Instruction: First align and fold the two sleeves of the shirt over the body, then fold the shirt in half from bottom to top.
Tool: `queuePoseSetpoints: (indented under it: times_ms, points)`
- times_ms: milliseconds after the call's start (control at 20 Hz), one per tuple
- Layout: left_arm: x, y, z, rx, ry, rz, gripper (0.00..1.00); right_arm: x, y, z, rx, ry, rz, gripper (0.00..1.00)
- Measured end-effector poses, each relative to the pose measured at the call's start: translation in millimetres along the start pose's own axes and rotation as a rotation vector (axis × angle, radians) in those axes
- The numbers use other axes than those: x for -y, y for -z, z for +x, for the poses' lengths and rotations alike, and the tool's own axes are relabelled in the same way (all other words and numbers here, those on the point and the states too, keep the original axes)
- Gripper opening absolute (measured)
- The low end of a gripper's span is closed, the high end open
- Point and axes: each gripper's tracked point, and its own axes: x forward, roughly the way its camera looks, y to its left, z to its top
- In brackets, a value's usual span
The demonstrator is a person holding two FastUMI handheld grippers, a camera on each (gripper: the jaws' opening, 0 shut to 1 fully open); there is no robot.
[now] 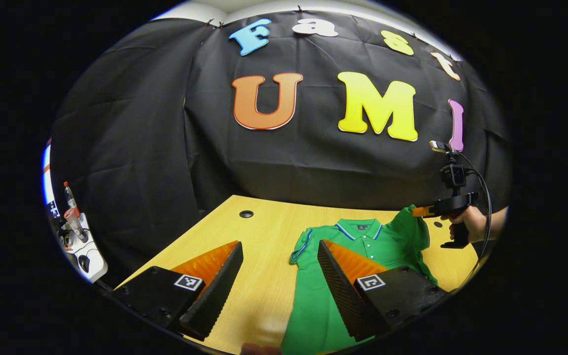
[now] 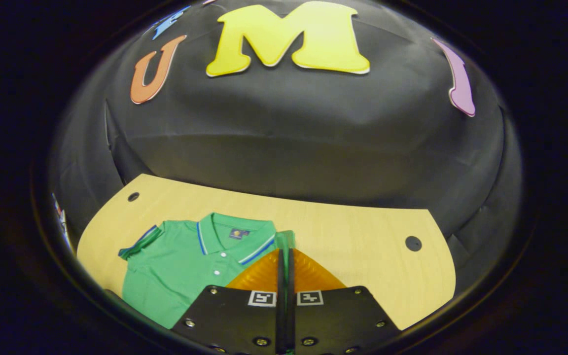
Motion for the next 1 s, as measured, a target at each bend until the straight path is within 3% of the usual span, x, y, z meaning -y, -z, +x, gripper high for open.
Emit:
queuePoseSetpoints:
  times_ms: [450,550,650,700,750,850,900,1000]
  points:
    - [-53.8,8.2,-1.0,-0.024,-0.021,-0.018,0.98,-102.0,31.3,5.3,-0.106,-0.09,-0.023,0.02]
    - [-59.3,6.4,-0.6,-0.022,-0.021,-0.012,0.98,-123.9,30.9,2.8,-0.105,-0.144,0.044,0.09]
    - [-62.8,4.0,-0.3,-0.016,-0.015,-0.01,0.98,-125.6,24.3,-1.9,-0.076,-0.146,0.063,0.13]
    - [-61.9,3.1,0.8,-0.016,-0.007,-0.011,0.98,-127.2,17.4,-8.0,-0.055,-0.146,0.064,0.27]
    - [-59.7,3.9,2.2,-0.015,0.012,-0.012,0.98,-123.6,14.2,-13.7,-0.041,-0.137,0.058,0.5]
    - [-48.7,1.0,9.1,-0.016,0.058,-0.008,0.98,-113.9,3.9,-32.5,-0.003,-0.119,0.052,0.64]
    - [-40.3,-0.9,14.4,-0.011,0.091,-0.006,0.98,-105.2,-2.7,-46.3,0.025,-0.102,0.042,0.77]
    - [-28.7,-5.3,23.9,-0.005,0.141,0.0,0.98,-95.0,-8.0,-69.3,0.062,-0.077,0.021,0.8]
